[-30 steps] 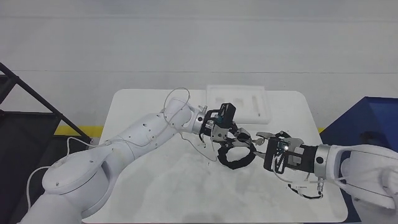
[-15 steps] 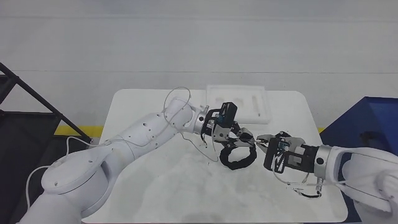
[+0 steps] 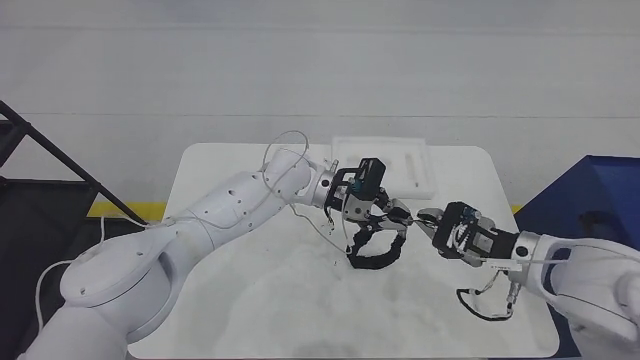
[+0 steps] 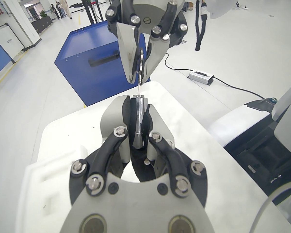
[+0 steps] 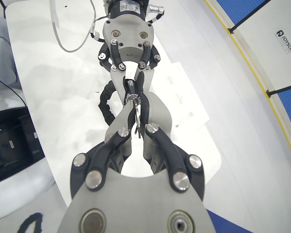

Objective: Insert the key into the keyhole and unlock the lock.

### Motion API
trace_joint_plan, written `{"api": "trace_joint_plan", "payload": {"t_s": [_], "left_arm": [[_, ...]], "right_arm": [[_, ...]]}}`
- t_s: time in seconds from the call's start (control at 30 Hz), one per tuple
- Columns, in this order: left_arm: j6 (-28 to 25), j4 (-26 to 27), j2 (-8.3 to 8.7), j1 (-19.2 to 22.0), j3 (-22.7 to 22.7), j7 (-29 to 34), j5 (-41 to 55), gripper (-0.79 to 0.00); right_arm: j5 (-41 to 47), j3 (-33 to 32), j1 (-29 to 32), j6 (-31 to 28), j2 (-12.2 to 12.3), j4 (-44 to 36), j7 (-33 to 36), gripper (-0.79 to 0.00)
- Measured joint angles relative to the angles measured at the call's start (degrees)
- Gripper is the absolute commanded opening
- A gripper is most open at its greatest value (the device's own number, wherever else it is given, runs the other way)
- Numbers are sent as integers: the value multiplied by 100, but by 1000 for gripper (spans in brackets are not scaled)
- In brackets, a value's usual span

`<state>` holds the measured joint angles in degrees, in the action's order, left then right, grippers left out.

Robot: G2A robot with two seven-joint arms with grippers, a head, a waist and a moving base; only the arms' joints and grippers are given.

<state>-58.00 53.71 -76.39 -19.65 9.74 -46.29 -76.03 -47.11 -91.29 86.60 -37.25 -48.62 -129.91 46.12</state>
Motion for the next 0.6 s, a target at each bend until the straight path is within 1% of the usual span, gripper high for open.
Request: {"api": "trace_joint_plan", "payload": {"t_s": [0.07,0.2,0.23,0.27,0.43,0.6], "left_arm": [[0,2,5,18,0,0,-40,-785],[0,-6,10,26,0,1,-54,-785],[0,-9,10,21,0,1,-52,-785],[0,-19,10,10,0,1,-61,-785],[-1,-168,7,-44,0,6,-182,-785],[0,-429,-16,-244,0,195,-379,-785]], "right_arm": [[157,6,-17,255,-2,-18,96,-785],[380,83,-57,548,-1,-34,294,-785],[428,106,-68,596,-1,-28,336,-422],[494,135,-85,645,1,-11,389,0],[692,184,-164,747,11,93,565,0],[802,147,-211,702,26,197,591,0]]}}
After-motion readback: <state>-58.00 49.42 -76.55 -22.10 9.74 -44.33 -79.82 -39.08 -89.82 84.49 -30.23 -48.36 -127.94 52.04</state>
